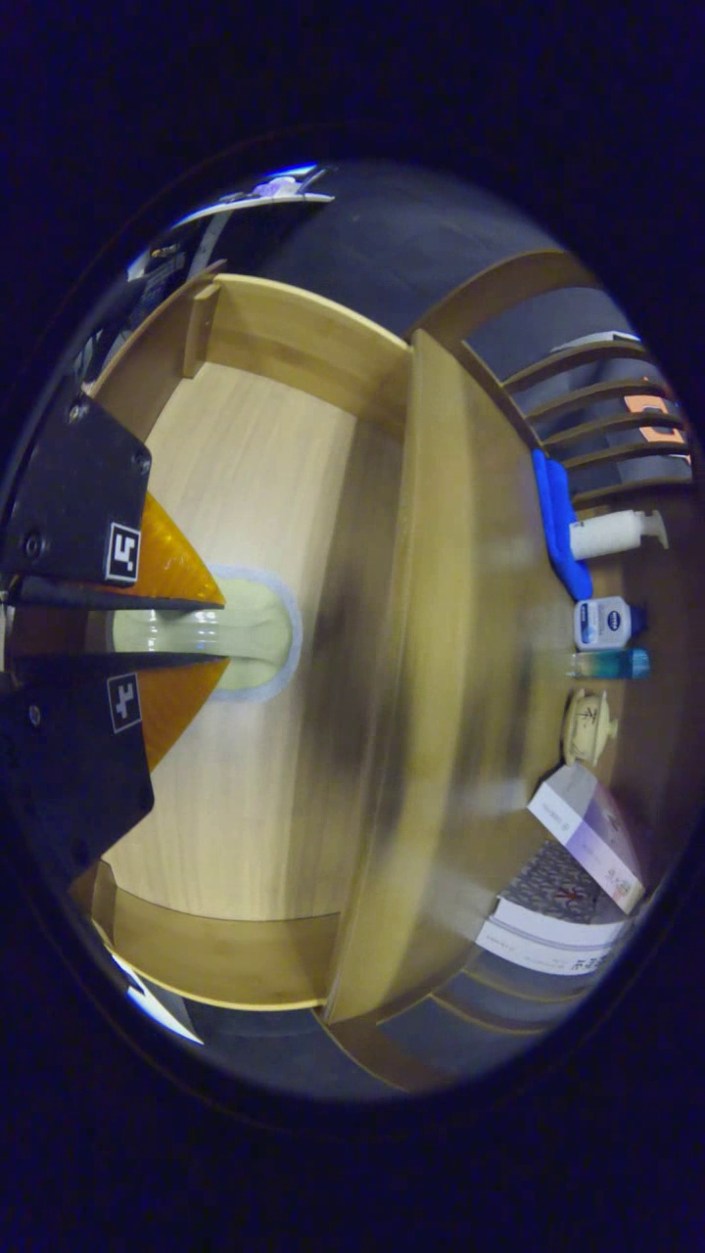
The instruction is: Pull open the drawer, take out the items inside it, and place them on the countertop above the cabinet.
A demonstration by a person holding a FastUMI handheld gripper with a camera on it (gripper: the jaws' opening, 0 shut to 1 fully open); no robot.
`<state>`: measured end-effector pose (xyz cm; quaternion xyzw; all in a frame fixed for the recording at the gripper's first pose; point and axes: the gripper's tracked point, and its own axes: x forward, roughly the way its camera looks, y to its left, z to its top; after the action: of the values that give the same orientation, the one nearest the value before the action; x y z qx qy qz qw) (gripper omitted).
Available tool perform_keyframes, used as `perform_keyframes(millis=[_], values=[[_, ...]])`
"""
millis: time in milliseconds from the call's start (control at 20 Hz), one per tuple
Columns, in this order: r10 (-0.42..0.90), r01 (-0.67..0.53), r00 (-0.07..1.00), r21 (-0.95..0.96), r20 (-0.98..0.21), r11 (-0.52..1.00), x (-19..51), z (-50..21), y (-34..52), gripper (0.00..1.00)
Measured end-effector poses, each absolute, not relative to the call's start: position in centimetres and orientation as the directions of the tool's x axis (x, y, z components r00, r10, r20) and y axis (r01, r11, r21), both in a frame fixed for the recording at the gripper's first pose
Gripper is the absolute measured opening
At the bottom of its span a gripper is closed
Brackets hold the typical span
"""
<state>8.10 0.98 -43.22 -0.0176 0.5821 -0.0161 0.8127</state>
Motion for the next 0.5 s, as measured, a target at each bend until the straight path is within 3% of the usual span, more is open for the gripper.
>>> perform_keyframes(millis=[500], values=[[-0.061, -0.002, 0.476, -0.07, -0.877, 0.998, 12.5, -34.6, 1.7, 0.2]])
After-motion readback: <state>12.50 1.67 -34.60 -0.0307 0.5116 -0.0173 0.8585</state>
